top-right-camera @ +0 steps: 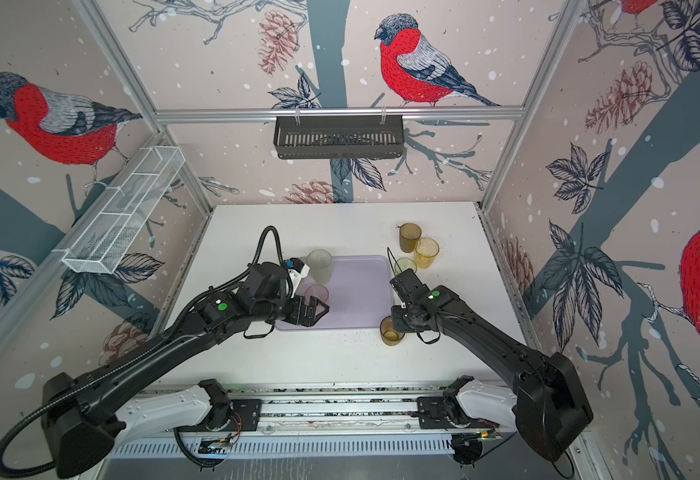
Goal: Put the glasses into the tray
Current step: 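Close the right gripper on the rim of the dark amber cup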
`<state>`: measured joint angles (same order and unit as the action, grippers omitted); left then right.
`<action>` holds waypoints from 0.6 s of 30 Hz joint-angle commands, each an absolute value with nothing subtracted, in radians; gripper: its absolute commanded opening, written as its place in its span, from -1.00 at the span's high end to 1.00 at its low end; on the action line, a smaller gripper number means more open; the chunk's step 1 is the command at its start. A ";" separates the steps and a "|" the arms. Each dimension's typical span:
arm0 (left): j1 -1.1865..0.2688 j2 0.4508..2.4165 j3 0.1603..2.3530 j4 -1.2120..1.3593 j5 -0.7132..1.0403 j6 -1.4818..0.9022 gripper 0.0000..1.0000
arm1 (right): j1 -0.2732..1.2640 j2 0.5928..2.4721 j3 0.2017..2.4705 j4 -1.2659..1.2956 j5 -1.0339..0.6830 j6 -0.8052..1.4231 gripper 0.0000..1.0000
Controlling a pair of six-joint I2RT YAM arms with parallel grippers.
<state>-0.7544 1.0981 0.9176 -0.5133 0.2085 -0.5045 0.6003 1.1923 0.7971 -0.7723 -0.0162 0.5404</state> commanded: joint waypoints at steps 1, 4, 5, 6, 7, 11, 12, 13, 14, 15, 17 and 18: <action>-0.754 1.089 0.911 -0.474 0.221 -0.526 -0.96 | 0.603 1.195 0.796 -0.793 -0.004 0.520 0.49; -0.754 1.082 0.907 -0.470 0.221 -0.531 -0.96 | 0.603 1.192 0.799 -0.796 0.001 0.516 0.51; -0.754 1.081 0.906 -0.468 0.221 -0.531 -0.96 | 0.603 1.193 0.799 -0.796 0.003 0.515 0.51; -0.754 1.079 0.905 -0.468 0.221 -0.532 -0.96 | 0.604 1.193 0.796 -0.795 0.002 0.515 0.52; -0.754 1.079 0.908 -0.469 0.219 -0.532 -0.96 | 0.603 1.194 0.796 -0.795 0.000 0.514 0.53; -0.755 1.073 0.908 -0.471 0.218 -0.538 -0.96 | 0.604 1.199 0.796 -0.792 0.000 0.511 0.55; -0.754 1.071 0.908 -0.473 0.217 -0.539 -0.96 | 0.604 1.200 0.793 -0.792 0.000 0.511 0.56; -0.754 1.068 0.909 -0.474 0.216 -0.539 -0.96 | 0.606 1.199 0.794 -0.790 0.000 0.512 0.56; -0.755 1.065 0.911 -0.478 0.213 -0.539 -0.96 | 0.606 1.199 0.793 -0.787 0.000 0.511 0.56; -0.754 1.062 0.913 -0.483 0.210 -0.537 -0.96 | 0.606 1.201 0.792 -0.787 0.000 0.509 0.57; -0.753 1.055 0.917 -0.492 0.200 -0.534 -0.96 | 0.607 1.205 0.792 -0.786 0.000 0.509 0.59; -0.753 1.052 0.918 -0.495 0.194 -0.534 -0.96 | 0.607 1.208 0.792 -0.788 0.001 0.509 0.60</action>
<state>-0.7544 1.0618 0.9096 -0.4992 0.2081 -0.5262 0.6041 1.2037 0.7918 -0.7761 -0.0158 0.5194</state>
